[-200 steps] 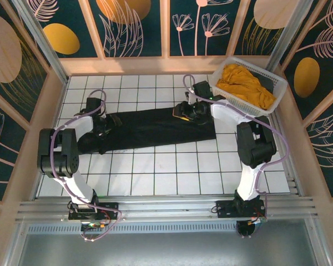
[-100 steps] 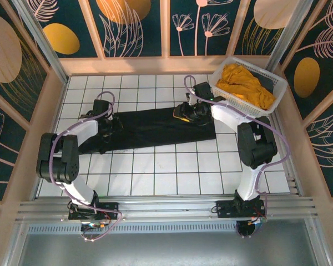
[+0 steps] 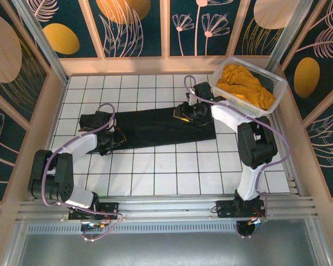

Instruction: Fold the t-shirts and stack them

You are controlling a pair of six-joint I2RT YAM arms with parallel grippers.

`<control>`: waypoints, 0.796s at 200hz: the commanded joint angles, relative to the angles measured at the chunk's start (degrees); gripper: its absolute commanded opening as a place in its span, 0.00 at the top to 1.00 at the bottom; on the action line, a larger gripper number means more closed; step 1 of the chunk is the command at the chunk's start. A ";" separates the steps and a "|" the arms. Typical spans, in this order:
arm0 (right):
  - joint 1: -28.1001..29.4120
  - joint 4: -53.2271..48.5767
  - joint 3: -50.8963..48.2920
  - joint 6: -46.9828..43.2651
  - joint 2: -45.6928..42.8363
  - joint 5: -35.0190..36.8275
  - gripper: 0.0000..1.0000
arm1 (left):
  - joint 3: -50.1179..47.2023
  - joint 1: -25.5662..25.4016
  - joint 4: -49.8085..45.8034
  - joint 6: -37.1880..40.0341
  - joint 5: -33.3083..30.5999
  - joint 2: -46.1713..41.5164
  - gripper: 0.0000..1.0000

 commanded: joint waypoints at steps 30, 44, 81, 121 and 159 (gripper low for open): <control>-1.17 -0.20 -3.67 2.69 -1.87 5.76 0.57 | -2.18 -0.90 -4.51 -4.84 -2.47 -6.41 1.00; -2.26 -1.04 -5.11 4.21 -1.92 8.43 0.57 | -0.47 -0.90 -5.36 -5.51 -4.40 -7.34 1.00; -6.31 -3.98 -7.67 10.72 -1.91 17.88 0.55 | 5.15 -0.86 -6.80 -7.85 -8.15 -7.99 1.00; -10.28 -3.82 -7.00 18.05 -0.78 21.57 0.55 | 7.10 -0.90 -8.67 -7.80 -10.26 -8.54 1.00; -12.04 -5.33 -6.16 20.19 -0.05 23.93 0.56 | 5.23 -0.88 -8.38 -8.49 -8.74 -9.78 1.00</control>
